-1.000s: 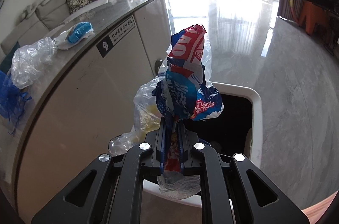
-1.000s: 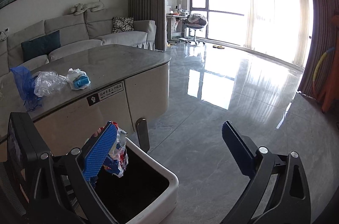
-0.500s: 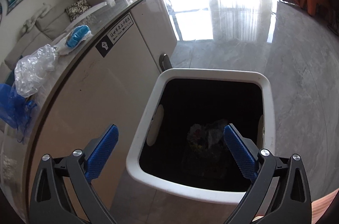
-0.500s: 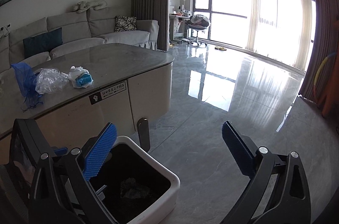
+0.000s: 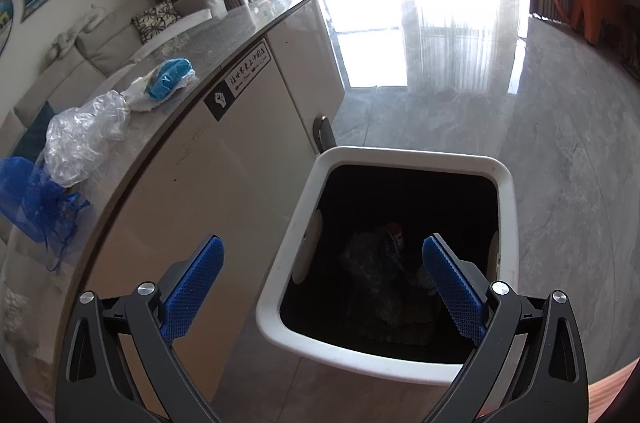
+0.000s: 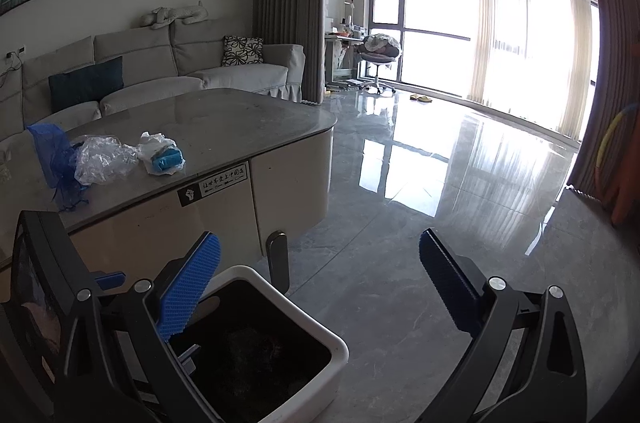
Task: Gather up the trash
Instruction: 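Move both open tools back to the counter toward the blue mesh bag, then grasp the blue mesh bag with the left gripper and lift it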
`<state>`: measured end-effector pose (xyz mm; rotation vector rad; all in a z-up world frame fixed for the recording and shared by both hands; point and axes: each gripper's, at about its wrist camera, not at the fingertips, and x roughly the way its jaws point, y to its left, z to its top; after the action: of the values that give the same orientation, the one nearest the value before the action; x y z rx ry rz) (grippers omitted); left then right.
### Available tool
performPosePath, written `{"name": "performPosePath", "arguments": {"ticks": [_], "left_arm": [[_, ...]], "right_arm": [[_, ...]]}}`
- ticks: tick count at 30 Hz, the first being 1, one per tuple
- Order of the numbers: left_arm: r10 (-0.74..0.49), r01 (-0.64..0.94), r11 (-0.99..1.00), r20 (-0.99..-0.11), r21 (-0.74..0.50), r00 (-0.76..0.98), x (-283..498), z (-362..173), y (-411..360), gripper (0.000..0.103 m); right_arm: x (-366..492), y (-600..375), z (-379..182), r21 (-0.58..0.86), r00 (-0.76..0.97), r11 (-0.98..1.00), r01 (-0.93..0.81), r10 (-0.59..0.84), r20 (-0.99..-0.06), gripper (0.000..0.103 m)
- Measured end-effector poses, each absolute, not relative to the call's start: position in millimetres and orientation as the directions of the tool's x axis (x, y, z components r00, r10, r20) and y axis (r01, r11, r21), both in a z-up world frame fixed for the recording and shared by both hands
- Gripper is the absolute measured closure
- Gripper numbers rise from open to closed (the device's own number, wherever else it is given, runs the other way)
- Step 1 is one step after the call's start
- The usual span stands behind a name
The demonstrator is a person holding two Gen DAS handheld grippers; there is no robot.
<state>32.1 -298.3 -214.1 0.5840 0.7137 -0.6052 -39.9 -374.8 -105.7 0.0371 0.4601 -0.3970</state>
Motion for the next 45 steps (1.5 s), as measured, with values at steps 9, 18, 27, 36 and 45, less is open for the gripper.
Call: {"name": "performPosePath", "arguments": {"ticks": [9,18,27,36,45], "left_arm": [[-0.274,0.57,0.769,-0.656,0.289,0.703,51,-168,-235,0.004],[-0.199,0.386,0.897,-0.58,0.218,0.79,94,-117,-151,0.004],[-0.124,0.25,0.955,-0.551,0.159,0.825,138,-87,-91,0.004],[-0.095,0.187,0.977,-0.574,0.103,0.813,186,-93,-69,0.004],[-0.062,0.148,0.985,-0.608,0.092,0.791,233,-111,-53,0.004]], "right_arm": [[-27,-340,-77,-0.048,0.891,0.957,0.286,-0.284,-0.355,0.004],[1,-296,-51,-0.035,0.937,0.984,0.173,-0.175,-0.301,0.004],[45,-251,-43,-0.018,0.952,0.997,0.081,-0.083,-0.294,0.004],[89,-220,-59,-0.062,0.939,0.998,0.008,-0.029,-0.343,0.004],[125,-211,-67,-0.009,0.929,0.999,-0.033,0.027,-0.368,0.004]]}}
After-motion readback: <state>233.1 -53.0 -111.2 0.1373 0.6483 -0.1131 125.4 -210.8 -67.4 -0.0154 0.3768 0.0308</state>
